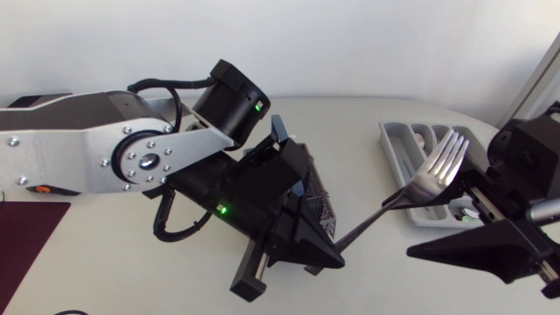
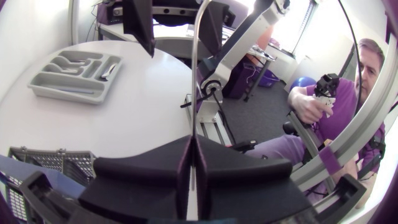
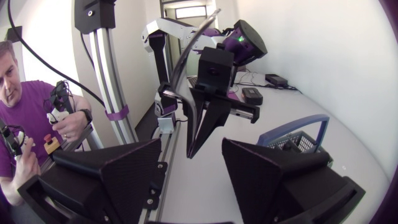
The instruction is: Unload the cutlery basket into the drawer organizer.
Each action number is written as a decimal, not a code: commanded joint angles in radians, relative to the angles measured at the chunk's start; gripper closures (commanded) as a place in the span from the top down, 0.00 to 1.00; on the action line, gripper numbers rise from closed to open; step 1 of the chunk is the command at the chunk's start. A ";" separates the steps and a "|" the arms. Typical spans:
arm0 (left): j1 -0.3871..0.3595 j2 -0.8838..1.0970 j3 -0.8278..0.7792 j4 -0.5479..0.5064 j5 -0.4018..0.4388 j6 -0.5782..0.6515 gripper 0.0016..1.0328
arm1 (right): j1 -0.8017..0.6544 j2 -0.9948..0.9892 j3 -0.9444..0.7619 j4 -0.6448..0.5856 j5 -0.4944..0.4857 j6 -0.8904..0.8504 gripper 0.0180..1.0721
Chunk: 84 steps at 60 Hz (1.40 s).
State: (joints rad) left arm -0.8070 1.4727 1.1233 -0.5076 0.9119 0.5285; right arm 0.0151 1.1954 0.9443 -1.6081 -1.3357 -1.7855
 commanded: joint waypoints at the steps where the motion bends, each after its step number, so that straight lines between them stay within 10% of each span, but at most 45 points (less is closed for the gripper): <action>1: 0.011 0.015 0.032 -0.006 0.022 0.031 0.03 | 0.025 0.050 0.042 0.005 -0.030 -0.022 0.56; 25: 0.034 0.018 0.040 0.003 0.022 0.033 0.03 | 0.097 0.086 0.086 0.007 -0.066 0.058 0.34; 84: 0.019 0.040 0.069 0.026 -0.045 0.010 0.03 | -0.001 0.187 0.051 0.160 -0.054 0.074 0.34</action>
State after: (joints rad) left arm -0.7815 1.4918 1.1572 -0.4957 0.8639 0.5430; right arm 0.0353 1.3674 1.0302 -1.4708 -1.3952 -1.7203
